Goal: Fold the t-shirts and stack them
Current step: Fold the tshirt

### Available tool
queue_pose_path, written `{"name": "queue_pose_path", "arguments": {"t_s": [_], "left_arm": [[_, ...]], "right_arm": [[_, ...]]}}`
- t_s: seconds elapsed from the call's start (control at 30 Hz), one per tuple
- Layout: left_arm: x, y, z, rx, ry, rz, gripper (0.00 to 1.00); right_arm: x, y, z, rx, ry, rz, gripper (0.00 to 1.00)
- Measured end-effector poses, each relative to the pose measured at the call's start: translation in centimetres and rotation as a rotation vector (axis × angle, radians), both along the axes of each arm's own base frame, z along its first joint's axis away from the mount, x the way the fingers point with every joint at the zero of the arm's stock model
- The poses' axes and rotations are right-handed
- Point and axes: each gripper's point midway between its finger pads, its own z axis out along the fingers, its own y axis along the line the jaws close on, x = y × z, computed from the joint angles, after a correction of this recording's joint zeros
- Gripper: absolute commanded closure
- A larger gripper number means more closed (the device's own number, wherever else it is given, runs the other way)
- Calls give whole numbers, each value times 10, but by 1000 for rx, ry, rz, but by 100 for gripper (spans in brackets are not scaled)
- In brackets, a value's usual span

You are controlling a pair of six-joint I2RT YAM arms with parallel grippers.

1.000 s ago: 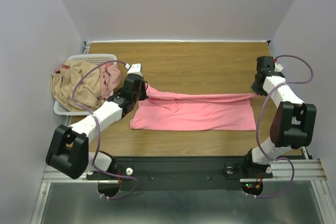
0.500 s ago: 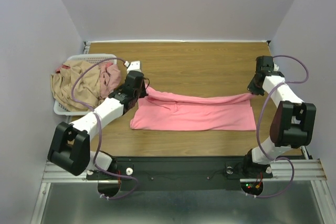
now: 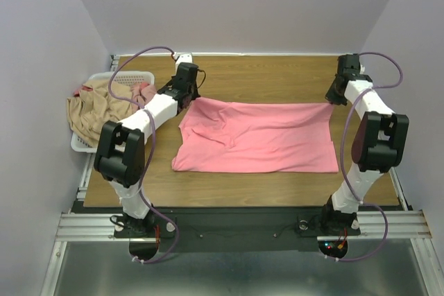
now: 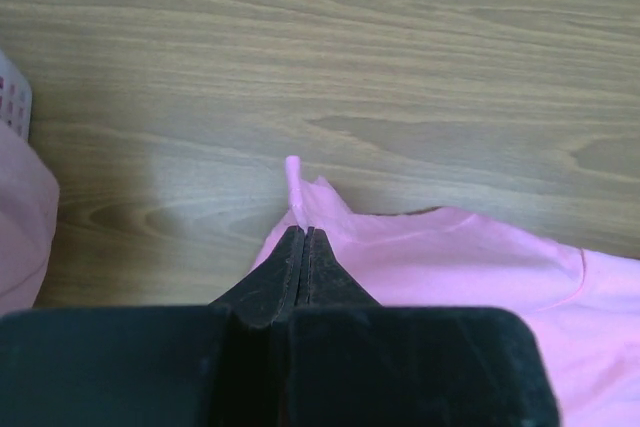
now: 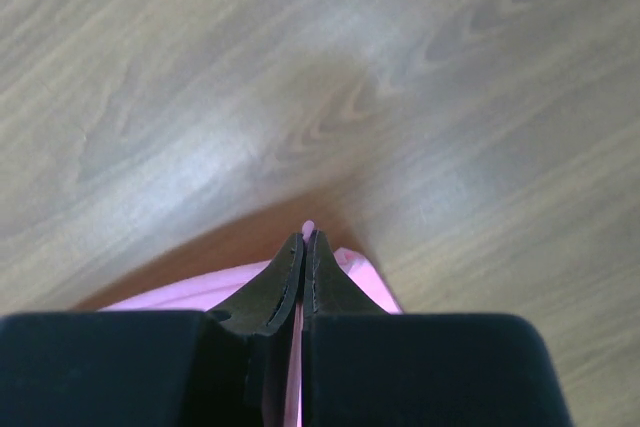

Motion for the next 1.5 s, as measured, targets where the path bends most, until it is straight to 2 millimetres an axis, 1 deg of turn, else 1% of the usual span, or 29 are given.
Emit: {"name": "queue_pose_path", "arguments": {"t_s": [0.1,0.17,0.3,0.47,0.63,0.73,0.83,0.87,0.97,1.1,1.23,1.27,1.4,1.5], "left_arm": [[15,2,-10,22,27,7,100],[22,6,-13,31,35,15,100],[33,16,-6,33,23,34,100],[39,19,3,28,7,31,100],[35,15,-2,14,21,6,100],[18,17,-16,5,51,-7,100],[-5,19,-27,-14,80,-23,100],[-16,20,-31,-27,93,-29,100],[-36,21,-31,-59,95,-38,100],[-57,21,-26,-108,69,-47,100],[-76,23,-28,-143,60,-48,100],[-82,21,-30,-159,57,-52,100],[-107,21,-47,-194,87,-54,100],[-123,21,-59,-213,111,-49,100]], "right_arm": [[15,-2,-4,-8,0,15,100],[20,-2,-7,-5,6,26,100],[27,1,-12,6,14,55,100],[28,4,-16,13,25,82,100],[25,4,-18,13,30,83,99],[11,7,-24,26,50,81,100],[-7,11,-25,40,65,76,100],[-13,12,-26,44,69,72,100],[-29,15,-22,50,68,63,100],[-43,17,-15,55,51,49,99],[-59,17,-16,53,51,31,100],[-66,18,-18,53,60,23,100],[-83,18,-24,51,78,2,100],[-89,17,-29,47,92,-7,100]]}}
